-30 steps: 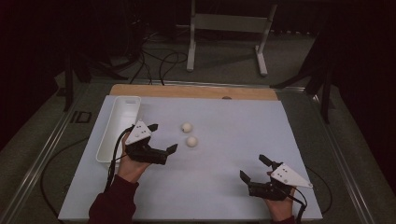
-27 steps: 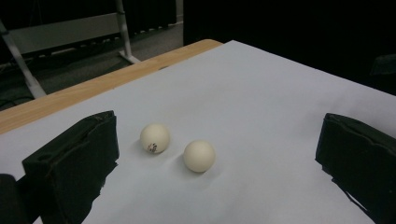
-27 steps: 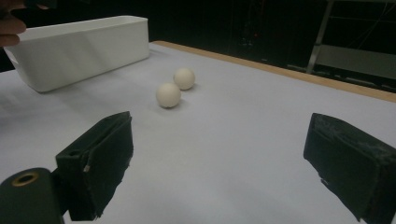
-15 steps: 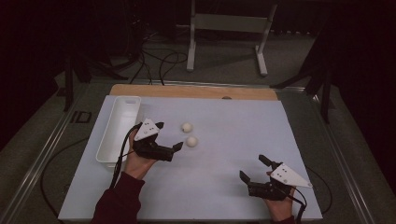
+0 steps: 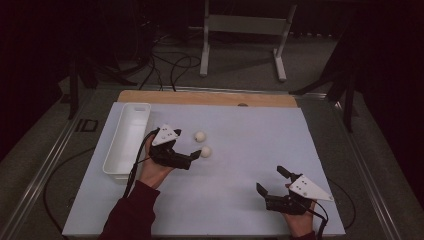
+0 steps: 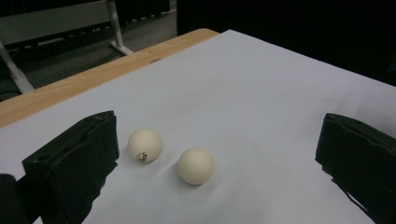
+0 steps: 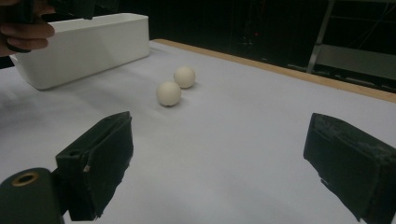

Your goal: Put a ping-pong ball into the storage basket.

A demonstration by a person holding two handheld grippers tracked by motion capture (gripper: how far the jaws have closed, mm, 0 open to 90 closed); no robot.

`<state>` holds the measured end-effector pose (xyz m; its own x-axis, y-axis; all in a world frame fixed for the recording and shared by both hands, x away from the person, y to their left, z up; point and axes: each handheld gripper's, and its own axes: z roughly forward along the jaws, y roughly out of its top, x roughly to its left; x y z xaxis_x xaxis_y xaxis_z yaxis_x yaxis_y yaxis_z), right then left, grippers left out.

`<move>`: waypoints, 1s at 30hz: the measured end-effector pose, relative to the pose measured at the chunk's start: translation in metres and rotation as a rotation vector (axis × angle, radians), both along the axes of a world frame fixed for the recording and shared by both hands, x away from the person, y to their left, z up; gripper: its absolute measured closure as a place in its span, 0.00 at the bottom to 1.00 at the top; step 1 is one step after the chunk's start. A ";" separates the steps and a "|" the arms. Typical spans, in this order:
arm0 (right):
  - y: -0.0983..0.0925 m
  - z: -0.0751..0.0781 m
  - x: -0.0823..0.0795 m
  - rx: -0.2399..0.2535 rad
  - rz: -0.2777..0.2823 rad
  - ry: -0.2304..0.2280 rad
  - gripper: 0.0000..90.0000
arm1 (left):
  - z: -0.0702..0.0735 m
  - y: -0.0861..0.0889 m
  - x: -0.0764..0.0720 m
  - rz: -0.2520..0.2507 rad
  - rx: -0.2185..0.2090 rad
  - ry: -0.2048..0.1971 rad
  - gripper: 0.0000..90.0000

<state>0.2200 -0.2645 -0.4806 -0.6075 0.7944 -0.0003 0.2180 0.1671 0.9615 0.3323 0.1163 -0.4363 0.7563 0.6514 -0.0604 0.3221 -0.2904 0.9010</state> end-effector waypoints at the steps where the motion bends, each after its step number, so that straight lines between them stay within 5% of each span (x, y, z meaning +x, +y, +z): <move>1: 0.000 0.000 0.000 0.000 0.000 0.000 0.09 | -0.001 -0.001 0.001 0.001 0.000 0.004 0.00; 13: 0.000 0.000 0.000 -0.003 0.000 0.000 0.09 | -0.013 -0.013 0.014 -0.016 0.048 0.076 0.00; 30: 0.000 0.000 0.000 -0.003 0.001 -0.001 0.09 | -0.023 -0.031 0.028 -0.008 0.148 0.121 0.01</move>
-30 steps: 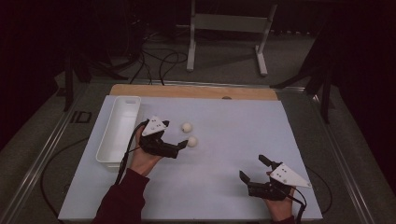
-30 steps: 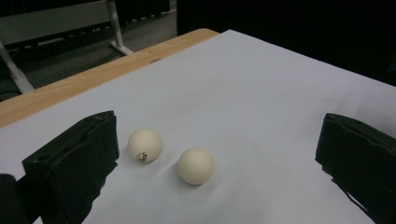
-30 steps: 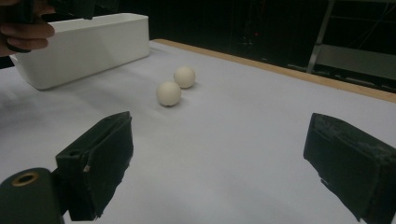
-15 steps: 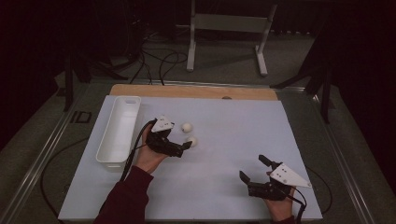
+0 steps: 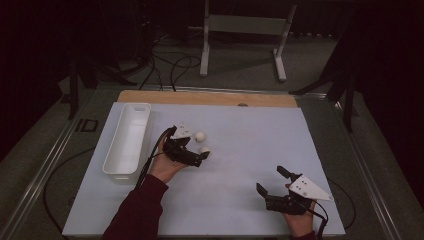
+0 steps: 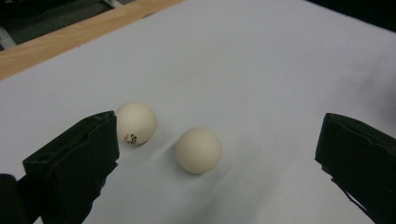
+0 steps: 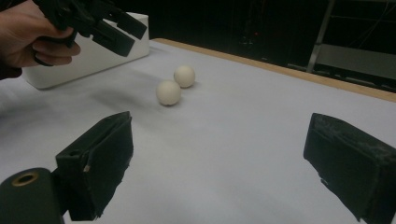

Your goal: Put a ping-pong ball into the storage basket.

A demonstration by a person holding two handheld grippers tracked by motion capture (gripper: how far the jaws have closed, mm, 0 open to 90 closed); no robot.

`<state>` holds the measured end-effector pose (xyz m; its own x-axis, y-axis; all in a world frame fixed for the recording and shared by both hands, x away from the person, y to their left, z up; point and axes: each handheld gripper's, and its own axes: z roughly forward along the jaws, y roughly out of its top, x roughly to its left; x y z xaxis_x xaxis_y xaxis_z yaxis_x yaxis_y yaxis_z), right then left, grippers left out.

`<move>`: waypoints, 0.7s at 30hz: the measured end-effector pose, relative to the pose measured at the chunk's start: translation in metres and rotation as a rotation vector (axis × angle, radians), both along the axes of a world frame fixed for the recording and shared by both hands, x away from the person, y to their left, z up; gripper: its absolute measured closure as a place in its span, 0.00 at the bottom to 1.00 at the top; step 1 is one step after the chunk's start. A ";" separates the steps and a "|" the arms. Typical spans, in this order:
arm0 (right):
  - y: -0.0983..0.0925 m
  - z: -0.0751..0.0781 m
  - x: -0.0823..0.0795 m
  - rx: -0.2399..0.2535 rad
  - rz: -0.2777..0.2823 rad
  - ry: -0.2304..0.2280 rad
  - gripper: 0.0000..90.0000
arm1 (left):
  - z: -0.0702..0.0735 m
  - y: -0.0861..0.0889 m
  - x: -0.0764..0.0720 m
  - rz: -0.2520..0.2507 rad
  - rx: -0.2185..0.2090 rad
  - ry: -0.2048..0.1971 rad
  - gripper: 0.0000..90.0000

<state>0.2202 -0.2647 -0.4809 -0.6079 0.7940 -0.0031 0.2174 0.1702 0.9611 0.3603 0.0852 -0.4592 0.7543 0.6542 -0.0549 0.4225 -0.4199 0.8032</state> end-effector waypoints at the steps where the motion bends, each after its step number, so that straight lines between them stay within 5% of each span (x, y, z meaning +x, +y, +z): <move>1: 0.000 0.000 0.000 0.001 0.000 0.001 0.09 | -0.001 -0.001 0.001 0.003 0.001 0.002 0.01; 21: 0.001 -0.001 0.001 -0.004 -0.006 0.007 0.09 | -0.021 -0.018 0.010 -0.027 0.086 0.043 0.11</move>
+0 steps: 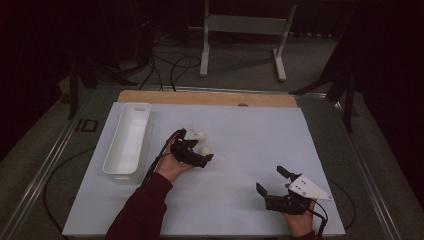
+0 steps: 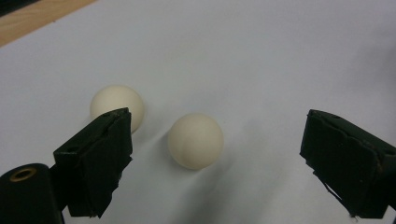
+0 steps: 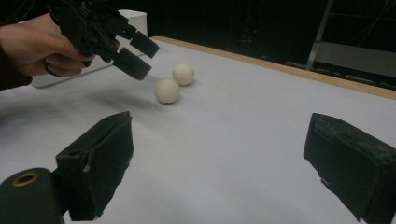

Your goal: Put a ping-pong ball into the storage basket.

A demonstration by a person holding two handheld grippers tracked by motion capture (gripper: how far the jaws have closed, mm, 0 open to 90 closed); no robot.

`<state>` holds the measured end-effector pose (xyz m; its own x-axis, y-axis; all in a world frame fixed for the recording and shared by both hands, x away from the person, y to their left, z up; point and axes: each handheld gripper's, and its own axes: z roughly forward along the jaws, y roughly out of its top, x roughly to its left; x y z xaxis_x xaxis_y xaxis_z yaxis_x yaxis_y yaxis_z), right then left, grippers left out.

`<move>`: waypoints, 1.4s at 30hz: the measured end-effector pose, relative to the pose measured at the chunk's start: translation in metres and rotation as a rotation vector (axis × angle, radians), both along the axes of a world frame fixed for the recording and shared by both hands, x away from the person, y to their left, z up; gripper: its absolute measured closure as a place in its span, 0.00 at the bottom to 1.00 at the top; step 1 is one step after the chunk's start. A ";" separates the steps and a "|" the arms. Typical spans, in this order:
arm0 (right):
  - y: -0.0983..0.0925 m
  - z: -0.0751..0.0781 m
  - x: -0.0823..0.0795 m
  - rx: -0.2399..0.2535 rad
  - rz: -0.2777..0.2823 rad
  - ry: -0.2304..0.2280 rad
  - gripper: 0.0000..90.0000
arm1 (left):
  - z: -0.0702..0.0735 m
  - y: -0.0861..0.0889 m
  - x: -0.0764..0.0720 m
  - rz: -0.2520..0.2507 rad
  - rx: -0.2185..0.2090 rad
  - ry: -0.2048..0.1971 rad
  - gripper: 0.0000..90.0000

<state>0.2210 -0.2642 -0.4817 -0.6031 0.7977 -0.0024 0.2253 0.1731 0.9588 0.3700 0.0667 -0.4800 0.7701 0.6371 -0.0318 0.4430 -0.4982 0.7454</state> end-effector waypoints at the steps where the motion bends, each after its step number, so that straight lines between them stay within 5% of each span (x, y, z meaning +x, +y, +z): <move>1: 0.000 0.000 0.000 0.000 0.000 -0.001 0.09 | -0.001 -0.001 0.000 0.001 0.010 0.000 0.12; 29: 0.000 0.000 0.000 -0.003 -0.003 -0.001 0.09 | -0.025 -0.023 0.017 0.003 0.107 0.075 0.25; 42: 0.000 0.000 0.000 -0.003 -0.003 -0.001 0.09 | -0.031 -0.027 0.023 -0.014 0.128 0.111 0.52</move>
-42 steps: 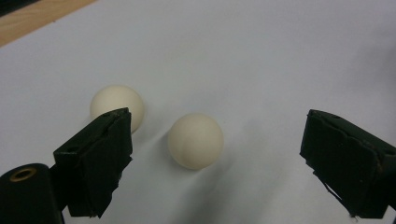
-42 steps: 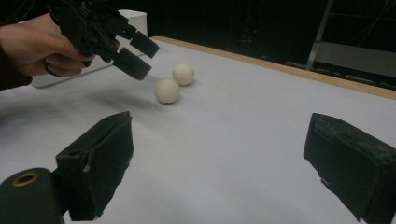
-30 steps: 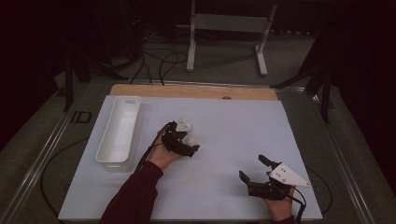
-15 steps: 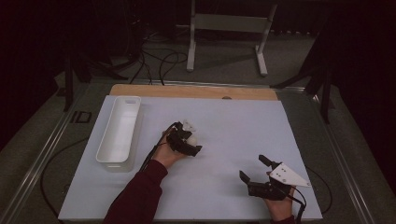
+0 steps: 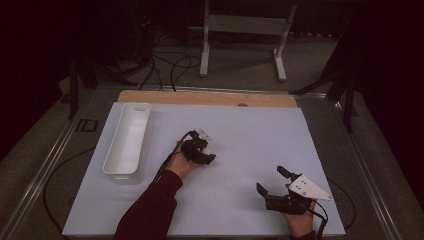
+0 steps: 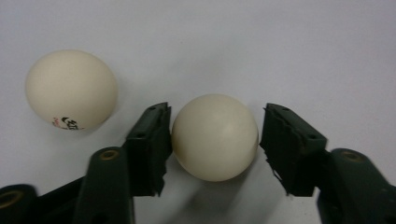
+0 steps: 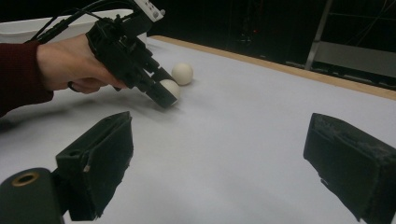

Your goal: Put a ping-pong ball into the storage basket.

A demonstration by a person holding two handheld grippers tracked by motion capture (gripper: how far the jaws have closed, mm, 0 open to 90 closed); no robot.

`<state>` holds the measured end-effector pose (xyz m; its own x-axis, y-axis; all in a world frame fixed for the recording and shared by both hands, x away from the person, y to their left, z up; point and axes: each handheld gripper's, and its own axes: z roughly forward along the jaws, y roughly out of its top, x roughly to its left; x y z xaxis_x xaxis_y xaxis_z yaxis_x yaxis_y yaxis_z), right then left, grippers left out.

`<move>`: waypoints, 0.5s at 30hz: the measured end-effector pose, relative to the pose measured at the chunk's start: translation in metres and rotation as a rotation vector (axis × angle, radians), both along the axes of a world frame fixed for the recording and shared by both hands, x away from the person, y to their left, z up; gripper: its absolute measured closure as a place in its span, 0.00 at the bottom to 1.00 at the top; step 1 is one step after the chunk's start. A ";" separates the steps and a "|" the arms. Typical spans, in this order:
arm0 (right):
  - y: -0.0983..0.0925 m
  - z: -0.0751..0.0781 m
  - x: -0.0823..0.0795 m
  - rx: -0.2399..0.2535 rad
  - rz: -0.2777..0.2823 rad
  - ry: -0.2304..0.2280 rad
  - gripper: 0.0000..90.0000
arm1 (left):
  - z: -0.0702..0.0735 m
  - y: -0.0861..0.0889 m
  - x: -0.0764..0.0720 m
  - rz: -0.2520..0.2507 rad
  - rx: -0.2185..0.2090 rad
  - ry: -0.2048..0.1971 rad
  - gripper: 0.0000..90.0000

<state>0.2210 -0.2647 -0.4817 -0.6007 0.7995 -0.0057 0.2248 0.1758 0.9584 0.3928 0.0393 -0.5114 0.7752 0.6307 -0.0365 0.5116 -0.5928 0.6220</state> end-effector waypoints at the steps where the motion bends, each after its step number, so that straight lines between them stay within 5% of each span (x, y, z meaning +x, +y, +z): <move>1: 0.000 0.000 0.000 -0.001 0.000 0.000 0.09 | 0.000 -0.001 0.000 0.000 0.004 0.001 0.55; 15: 0.000 0.000 0.000 0.000 0.000 0.000 0.09 | 0.008 0.005 -0.001 0.017 -0.010 0.009 0.57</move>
<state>0.2209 -0.2647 -0.4816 -0.6006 0.7995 -0.0056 0.2247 0.1755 0.9585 0.3922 0.0439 -0.5037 0.7641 0.6432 -0.0493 0.5268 -0.5780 0.6233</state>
